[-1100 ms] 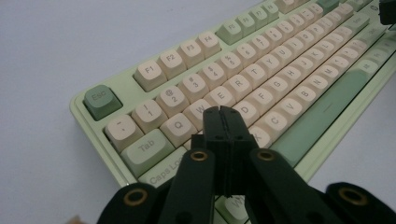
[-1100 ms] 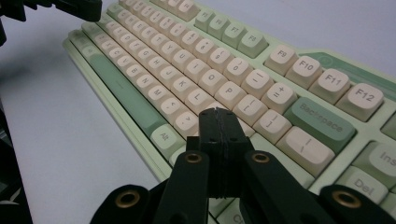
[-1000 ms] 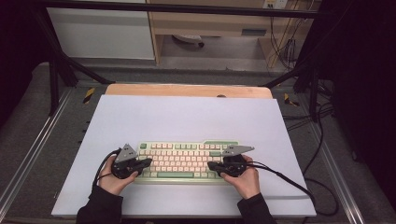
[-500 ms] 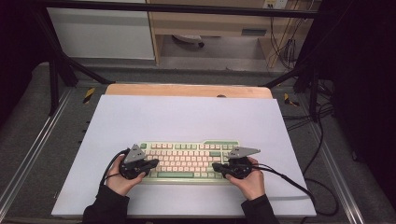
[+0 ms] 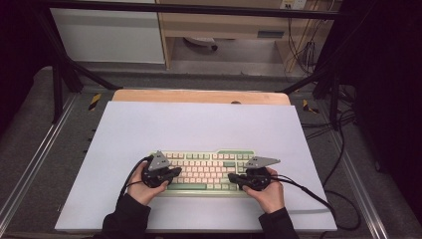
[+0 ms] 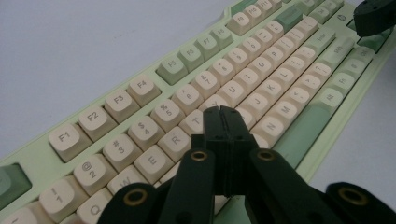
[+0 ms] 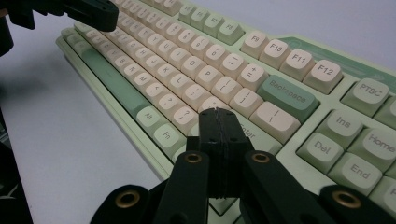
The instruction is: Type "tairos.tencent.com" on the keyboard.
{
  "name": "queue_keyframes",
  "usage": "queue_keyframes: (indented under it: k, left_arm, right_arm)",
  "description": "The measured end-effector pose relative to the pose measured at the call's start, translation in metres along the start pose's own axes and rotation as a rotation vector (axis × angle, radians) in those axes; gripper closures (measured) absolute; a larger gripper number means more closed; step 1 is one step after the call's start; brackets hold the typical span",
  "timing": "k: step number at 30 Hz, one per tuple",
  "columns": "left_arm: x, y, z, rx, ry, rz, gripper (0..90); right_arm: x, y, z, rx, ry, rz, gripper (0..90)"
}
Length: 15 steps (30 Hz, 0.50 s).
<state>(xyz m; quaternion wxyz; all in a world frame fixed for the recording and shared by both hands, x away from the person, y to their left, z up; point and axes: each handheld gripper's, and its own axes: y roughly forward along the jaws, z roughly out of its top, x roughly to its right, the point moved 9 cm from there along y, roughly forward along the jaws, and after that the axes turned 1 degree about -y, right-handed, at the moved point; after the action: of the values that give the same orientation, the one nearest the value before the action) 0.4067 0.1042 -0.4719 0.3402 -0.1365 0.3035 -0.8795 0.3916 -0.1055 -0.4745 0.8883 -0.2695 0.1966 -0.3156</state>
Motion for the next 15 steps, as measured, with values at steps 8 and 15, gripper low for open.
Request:
queue_keyframes:
  k: [8, 15]
  left_arm:
    - [-0.002, 0.015, 0.004, -0.011, -0.018, 0.01, 90.0]
    - [-0.006, 0.023, 0.003, -0.019, -0.029, 0.022, 90.0]
  right_arm:
    - [0.0, 0.001, -0.001, -0.004, -0.004, 0.004, 90.0]
    - [0.0, 0.001, 0.0, -0.001, 0.002, 0.003, 90.0]
